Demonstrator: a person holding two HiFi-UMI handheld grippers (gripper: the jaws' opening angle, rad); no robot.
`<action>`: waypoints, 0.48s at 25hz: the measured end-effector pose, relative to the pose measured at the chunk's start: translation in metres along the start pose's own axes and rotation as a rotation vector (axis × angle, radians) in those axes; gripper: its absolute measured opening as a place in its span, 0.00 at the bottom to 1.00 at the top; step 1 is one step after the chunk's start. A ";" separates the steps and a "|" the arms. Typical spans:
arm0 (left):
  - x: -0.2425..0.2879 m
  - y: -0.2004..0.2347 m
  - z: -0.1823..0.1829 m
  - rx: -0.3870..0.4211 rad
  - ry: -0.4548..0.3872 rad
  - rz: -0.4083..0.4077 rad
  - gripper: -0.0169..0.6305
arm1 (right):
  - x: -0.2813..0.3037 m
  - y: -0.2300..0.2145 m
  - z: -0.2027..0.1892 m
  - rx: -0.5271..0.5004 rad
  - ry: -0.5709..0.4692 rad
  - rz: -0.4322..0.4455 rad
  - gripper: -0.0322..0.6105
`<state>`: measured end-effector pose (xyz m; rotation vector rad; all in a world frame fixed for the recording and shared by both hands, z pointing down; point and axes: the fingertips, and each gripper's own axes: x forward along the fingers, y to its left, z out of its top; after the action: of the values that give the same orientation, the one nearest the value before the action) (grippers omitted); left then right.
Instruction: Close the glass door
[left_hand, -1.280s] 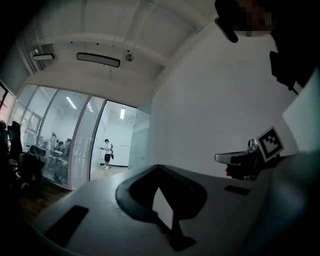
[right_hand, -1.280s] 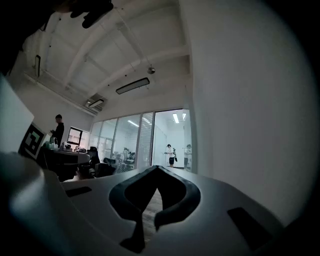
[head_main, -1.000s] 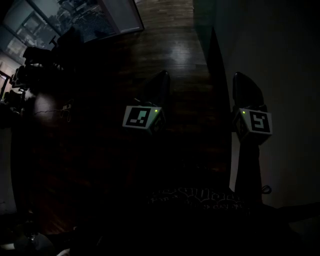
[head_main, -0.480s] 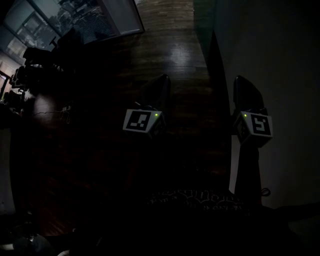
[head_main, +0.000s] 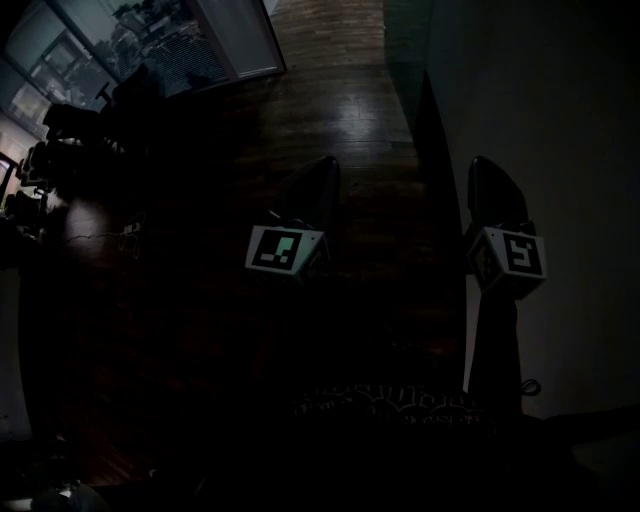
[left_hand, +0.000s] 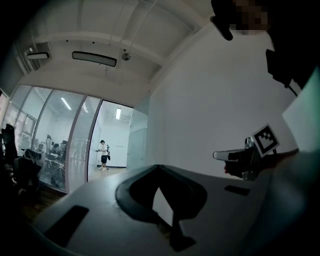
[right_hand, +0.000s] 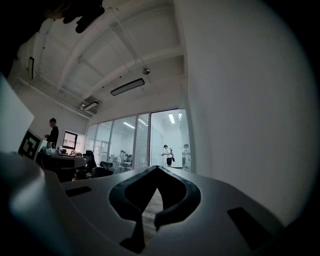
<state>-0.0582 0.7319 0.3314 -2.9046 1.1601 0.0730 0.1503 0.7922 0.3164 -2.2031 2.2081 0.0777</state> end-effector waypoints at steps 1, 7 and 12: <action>-0.001 0.003 0.000 0.002 0.000 -0.003 0.03 | 0.001 0.002 0.000 -0.002 -0.001 -0.005 0.05; 0.006 0.011 0.000 0.005 -0.017 -0.023 0.03 | 0.009 0.008 -0.002 -0.014 -0.002 -0.015 0.05; 0.029 0.019 -0.004 -0.019 0.001 -0.031 0.03 | 0.031 -0.003 -0.003 -0.011 -0.001 -0.019 0.05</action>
<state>-0.0501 0.6974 0.3341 -2.9385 1.1203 0.0828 0.1530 0.7612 0.3173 -2.2295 2.1911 0.0908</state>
